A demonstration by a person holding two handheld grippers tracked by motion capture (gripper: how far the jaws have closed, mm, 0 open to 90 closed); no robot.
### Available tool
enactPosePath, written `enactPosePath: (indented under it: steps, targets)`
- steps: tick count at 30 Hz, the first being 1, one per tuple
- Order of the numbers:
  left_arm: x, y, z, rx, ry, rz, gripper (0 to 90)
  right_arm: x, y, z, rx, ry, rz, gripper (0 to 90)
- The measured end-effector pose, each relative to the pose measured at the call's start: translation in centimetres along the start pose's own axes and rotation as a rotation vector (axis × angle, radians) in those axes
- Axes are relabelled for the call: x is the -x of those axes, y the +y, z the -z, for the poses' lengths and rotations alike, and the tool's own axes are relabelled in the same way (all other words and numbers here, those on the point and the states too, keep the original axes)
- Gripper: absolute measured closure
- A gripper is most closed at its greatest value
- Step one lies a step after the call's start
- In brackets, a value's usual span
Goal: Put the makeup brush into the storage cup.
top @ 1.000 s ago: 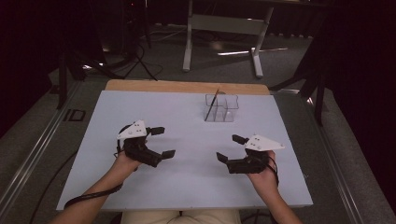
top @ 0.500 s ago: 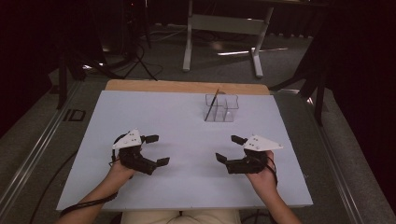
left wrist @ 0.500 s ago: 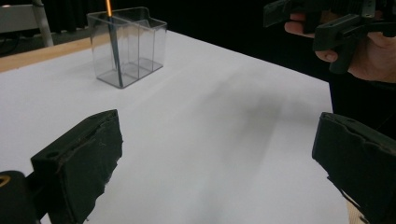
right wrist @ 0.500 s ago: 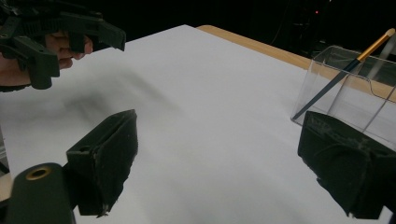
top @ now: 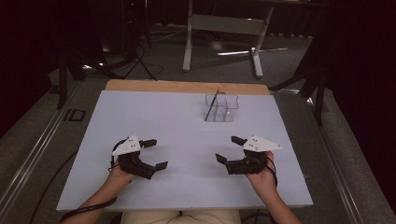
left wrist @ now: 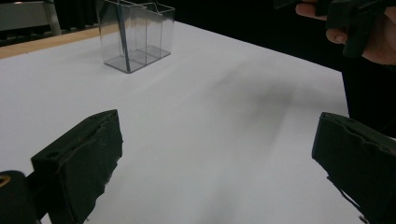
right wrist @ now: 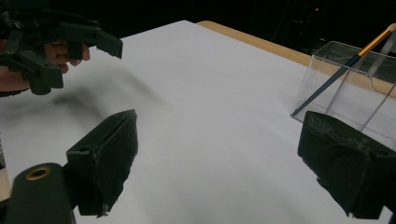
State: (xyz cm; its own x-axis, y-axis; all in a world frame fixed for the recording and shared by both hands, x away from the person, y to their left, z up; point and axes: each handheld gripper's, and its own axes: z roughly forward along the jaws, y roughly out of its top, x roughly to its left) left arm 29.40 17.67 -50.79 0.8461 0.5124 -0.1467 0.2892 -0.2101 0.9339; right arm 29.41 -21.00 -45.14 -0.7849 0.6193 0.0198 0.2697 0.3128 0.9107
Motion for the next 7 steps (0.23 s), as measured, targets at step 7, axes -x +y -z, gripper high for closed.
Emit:
enactPosePath:
  steps: [7]
  targets:
    - [0.10,-0.64,-0.31,-0.017,0.008,0.002,2.4,0.14,-0.13,0.02,-0.004,-0.005,0.000,12.3]
